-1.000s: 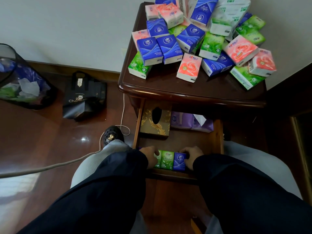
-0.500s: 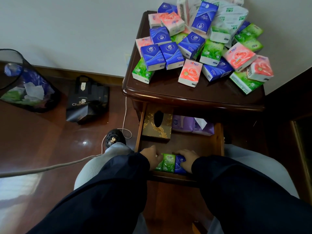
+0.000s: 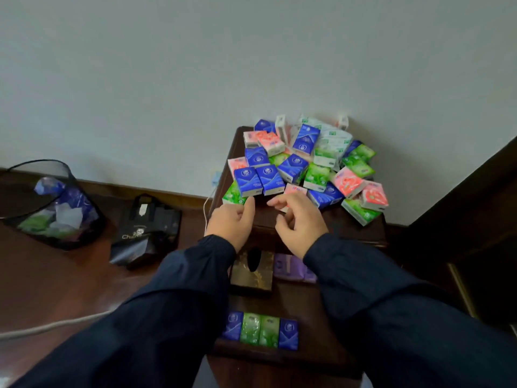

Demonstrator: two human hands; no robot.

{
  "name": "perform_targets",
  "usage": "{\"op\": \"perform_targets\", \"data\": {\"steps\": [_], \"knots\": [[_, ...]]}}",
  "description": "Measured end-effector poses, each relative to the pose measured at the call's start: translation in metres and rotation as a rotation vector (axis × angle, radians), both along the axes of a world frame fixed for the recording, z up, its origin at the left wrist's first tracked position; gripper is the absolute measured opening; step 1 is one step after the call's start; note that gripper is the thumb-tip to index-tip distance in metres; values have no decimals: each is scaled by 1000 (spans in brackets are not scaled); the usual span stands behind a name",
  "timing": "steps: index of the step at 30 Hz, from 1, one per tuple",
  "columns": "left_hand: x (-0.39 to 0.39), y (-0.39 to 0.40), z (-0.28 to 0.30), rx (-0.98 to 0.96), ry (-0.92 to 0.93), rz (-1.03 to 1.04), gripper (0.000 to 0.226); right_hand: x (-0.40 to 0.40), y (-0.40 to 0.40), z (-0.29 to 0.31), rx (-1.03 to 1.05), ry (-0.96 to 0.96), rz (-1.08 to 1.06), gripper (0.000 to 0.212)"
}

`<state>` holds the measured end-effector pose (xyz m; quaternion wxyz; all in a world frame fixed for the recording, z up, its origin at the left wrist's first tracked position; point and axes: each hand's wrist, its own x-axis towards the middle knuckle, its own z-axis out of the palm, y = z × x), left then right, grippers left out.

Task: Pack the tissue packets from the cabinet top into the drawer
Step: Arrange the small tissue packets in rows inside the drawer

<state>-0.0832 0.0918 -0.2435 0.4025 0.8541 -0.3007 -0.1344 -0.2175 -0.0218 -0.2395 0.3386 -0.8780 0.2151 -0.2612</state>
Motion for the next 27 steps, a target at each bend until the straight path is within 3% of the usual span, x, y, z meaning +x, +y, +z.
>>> {"op": "perform_targets", "data": {"steps": [2, 7, 10, 12, 15, 27], "knots": [[14, -12, 14, -27, -38, 17, 60, 21, -14, 22, -138, 119, -21, 48], [37, -29, 19, 10, -166, 7, 21, 60, -49, 46, -372, 591, 29, 83], [48, -39, 11, 140, -333, -27, 60, 77, -65, 43, -417, 753, 45, 92], [53, -46, 6, 219, -367, -55, 82, 84, -72, 36, -433, 792, 57, 94], [61, -54, -8, 245, -298, -104, 98, 91, -81, 23, -461, 791, 55, 95], [59, -45, -28, -44, -211, -22, 96, 97, -84, 23, -507, 648, 11, 95]]}}
